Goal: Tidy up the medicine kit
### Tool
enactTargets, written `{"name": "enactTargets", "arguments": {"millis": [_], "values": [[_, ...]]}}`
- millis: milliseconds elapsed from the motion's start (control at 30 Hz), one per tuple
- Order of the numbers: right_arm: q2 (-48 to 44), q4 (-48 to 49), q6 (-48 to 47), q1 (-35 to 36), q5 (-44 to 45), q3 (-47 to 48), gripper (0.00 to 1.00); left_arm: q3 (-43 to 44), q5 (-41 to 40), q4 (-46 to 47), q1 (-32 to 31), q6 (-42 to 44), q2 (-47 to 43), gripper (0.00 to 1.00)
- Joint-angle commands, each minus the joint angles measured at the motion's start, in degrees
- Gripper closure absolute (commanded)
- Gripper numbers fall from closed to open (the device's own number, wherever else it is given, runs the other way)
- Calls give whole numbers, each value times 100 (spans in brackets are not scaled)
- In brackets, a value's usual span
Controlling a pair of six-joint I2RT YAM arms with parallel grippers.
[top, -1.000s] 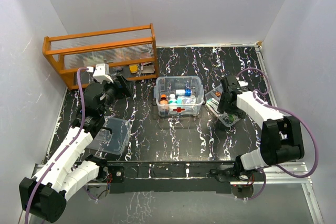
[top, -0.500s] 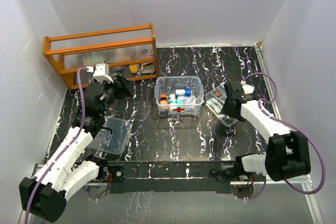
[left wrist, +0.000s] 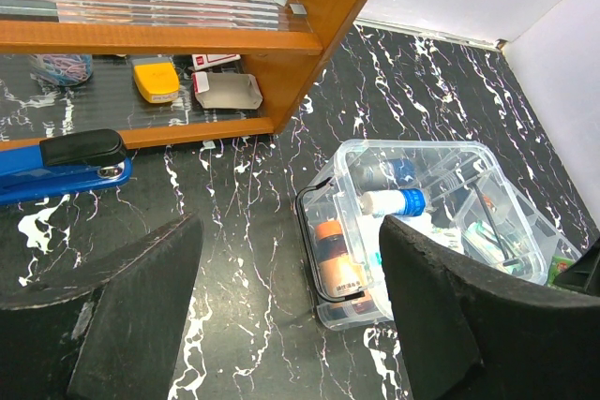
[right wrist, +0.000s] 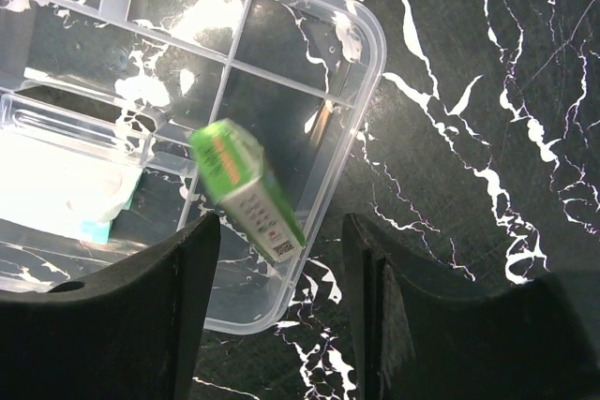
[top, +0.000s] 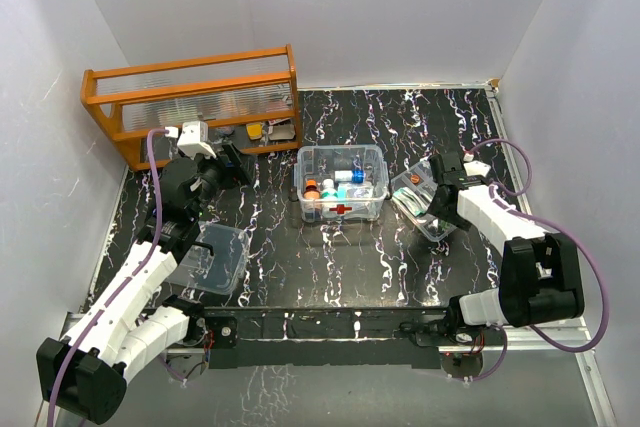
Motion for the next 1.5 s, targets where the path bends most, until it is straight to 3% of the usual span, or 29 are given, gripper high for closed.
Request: {"name": "enactTargets", "arguments": {"millis": [0,233,600,900,1467], "values": [[-118,282,308,-66,212,163,48,22,-31,84,-28,68,-58,26],[-342,640,330,-222,-464,63,58,21,-29,87,-26,68,-61,26],[-176,862,123,-651,-72,219,60,12,-29,101,-21,64,-50,26],[90,1066,-6,-718,-613,64,73,18,-31,93,-26,68,-42,26],[-3,1173,210,-1058,-1220,-245,83,20,-47,78,-28,81,-62,25]]}}
